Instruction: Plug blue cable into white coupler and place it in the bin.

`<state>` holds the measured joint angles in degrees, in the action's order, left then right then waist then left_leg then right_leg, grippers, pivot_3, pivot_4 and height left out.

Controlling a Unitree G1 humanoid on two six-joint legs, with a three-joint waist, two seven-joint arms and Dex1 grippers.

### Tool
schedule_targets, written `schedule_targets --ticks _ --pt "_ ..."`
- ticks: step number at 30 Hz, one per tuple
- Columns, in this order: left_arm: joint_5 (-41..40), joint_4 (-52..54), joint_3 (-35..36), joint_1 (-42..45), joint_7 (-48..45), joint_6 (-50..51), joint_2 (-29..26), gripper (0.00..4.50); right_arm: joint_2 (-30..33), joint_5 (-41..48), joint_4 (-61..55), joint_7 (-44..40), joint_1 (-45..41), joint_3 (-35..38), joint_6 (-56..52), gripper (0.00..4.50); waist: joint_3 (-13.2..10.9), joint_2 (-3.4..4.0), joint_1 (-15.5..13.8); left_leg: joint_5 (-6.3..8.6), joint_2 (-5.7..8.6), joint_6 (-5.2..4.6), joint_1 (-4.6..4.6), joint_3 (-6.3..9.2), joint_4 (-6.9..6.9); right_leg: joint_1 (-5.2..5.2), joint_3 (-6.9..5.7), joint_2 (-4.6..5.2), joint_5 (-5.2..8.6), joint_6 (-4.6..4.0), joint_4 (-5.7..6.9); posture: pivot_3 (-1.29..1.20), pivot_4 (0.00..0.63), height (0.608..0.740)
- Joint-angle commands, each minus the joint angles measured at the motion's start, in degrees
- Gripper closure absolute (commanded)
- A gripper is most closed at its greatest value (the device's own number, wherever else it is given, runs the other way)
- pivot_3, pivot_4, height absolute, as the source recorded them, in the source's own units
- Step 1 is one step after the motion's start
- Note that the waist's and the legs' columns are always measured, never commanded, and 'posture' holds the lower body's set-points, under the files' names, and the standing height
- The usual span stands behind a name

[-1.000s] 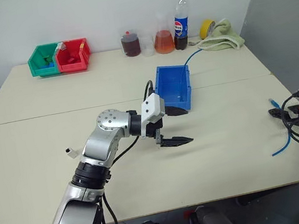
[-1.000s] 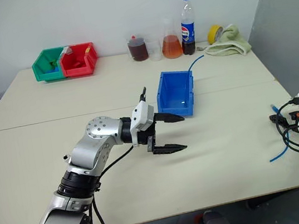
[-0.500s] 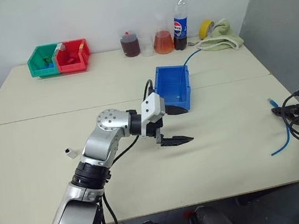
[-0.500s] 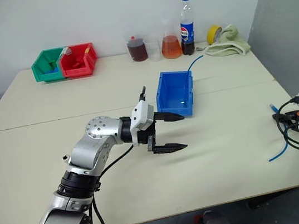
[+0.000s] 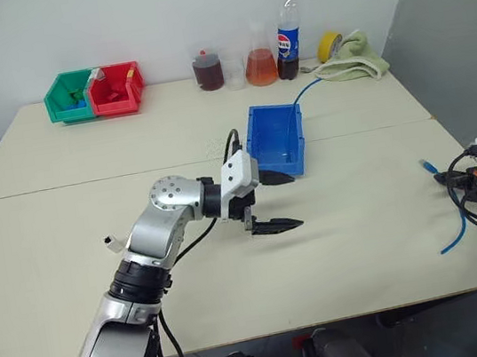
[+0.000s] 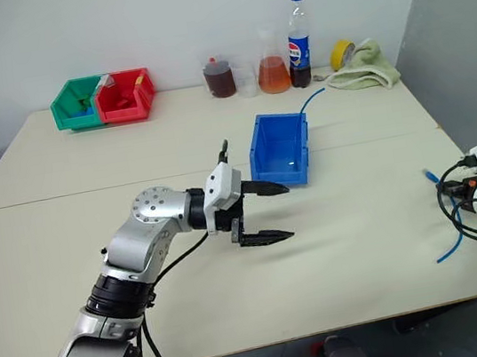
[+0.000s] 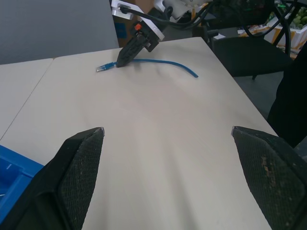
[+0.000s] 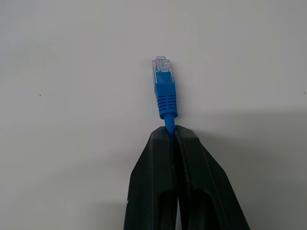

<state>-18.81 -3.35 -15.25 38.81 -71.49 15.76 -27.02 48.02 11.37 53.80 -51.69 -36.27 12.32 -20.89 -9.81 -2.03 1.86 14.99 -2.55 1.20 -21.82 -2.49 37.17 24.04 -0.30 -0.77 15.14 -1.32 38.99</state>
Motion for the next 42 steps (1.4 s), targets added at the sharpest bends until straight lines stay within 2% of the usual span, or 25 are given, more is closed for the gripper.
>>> schedule_targets --ticks 1,4,7,10,15,19,21,25,31,33,37,42 --pt "-1.5 5.1 4.5 -2.6 2.0 0.3 -2.3 0.00 2.1 0.8 -12.6 -8.2 2.1 -2.6 1.4 4.48 0.0 0.05 0.1 0.00 -0.01 0.00 0.01 -0.01 0.00 0.00 0.02 0.00 0.00 0.00 0.00 0.00 0.150 0.740" --pt "-2.3 9.9 7.6 -9.1 3.8 0.1 -4.8 0.00 0.9 2.9 -27.4 -13.3 4.8 -6.2 -0.8 4.48 0.0 0.13 0.4 0.00 -0.10 0.01 0.02 -0.02 -0.07 0.03 0.06 -0.05 0.00 0.00 0.01 0.00 0.150 0.740" --pt "-3.7 15.8 11.3 -16.7 7.3 1.7 -6.4 0.00 -1.5 2.7 -36.9 -16.7 4.1 -11.7 -0.7 4.48 0.0 0.17 0.6 -0.01 -0.15 0.02 0.10 0.00 -0.10 0.03 0.05 -0.08 0.00 0.00 0.04 0.00 0.150 0.740" --pt "-4.8 21.8 16.2 -24.1 11.5 3.6 -7.9 0.00 -5.5 1.2 -39.1 -19.2 0.4 -17.4 1.3 4.48 -0.1 0.11 0.5 0.02 -0.17 -0.02 0.09 0.10 -0.06 0.02 -0.06 -0.07 0.00 0.00 0.04 0.00 0.150 0.740" --pt "-7.1 33.7 26.5 -38.7 20.8 8.5 -8.5 0.00 -13.3 -1.0 -36.2 -22.0 -6.4 -24.7 4.0 4.48 -0.1 0.08 -0.1 0.02 -0.14 -0.02 0.04 0.23 -0.02 0.01 -0.22 -0.02 -0.02 0.01 0.04 0.00 0.150 0.740" --pt "-6.1 43.8 33.1 -54.7 29.9 9.8 -3.8 0.00 -21.2 -2.5 -30.6 -21.6 -11.0 -28.4 6.3 4.48 -0.1 0.05 -0.1 0.03 -0.12 -0.04 -0.01 0.23 -0.03 0.01 -0.21 0.06 -0.02 -0.02 -0.03 0.00 0.150 0.740" --pt "-4.8 47.2 33.8 -61.5 32.7 8.8 -1.1 0.00 -24.0 -3.3 -29.0 -21.1 -12.0 -29.6 7.2 4.48 -0.1 0.02 -0.4 0.03 -0.10 -0.05 -0.04 0.25 -0.04 0.02 -0.22 0.09 -0.01 -0.05 -0.04 0.00 0.150 0.740" --pt "-1.7 54.1 32.9 -78.2 38.8 4.7 7.6 0.00 -30.7 -4.8 -25.8 -22.4 -14.6 -33.0 9.6 4.48 -0.1 -0.02 -0.2 0.05 -0.06 -0.07 -0.04 0.23 -0.03 0.02 -0.23 0.16 -0.13 -0.28 -0.05 0.00 0.150 0.740" --pt "2.0 54.4 30.8 -88.8 42.3 -2.6 14.3 0.00 -37.7 -9.1 -17.6 -20.0 -18.0 -36.2 15.5 4.48 -0.1 -0.05 -0.2 0.01 -0.09 -0.15 0.11 0.31 -0.01 -0.02 -0.36 0.10 -0.09 -0.34 0.01 0.00 0.150 0.740" --pt "2.5 53.9 30.7 -89.3 43.0 -3.9 14.9 0.00 -39.4 -10.2 -14.4 -18.9 -19.3 -36.2 17.7 4.48 -0.1 -0.04 0.0 -0.02 -0.12 -0.20 0.12 0.30 -0.01 0.00 -0.34 0.06 0.01 -0.57 0.02 0.00 0.150 0.740" --pt "2.2 52.8 30.3 -89.7 43.2 -5.5 15.2 0.00 -42.5 -13.5 -6.3 -14.9 -22.1 -36.3 23.8 4.48 -0.1 -0.05 -0.1 -0.05 -0.15 -0.23 0.08 0.33 -0.03 0.04 -0.37 -0.01 -0.09 -0.45 0.05 0.00 0.150 0.740" --pt "2.5 51.8 28.9 -89.6 43.5 -6.5 14.7 0.00 -43.6 -16.6 -0.1 -12.3 -23.2 -36.4 28.4 4.48 -0.1 -0.06 -0.1 -0.02 -0.14 -0.25 0.00 0.28 -0.10 0.07 -0.33 0.00 -0.05 -0.52 -0.04 0.00 0.150 0.740"
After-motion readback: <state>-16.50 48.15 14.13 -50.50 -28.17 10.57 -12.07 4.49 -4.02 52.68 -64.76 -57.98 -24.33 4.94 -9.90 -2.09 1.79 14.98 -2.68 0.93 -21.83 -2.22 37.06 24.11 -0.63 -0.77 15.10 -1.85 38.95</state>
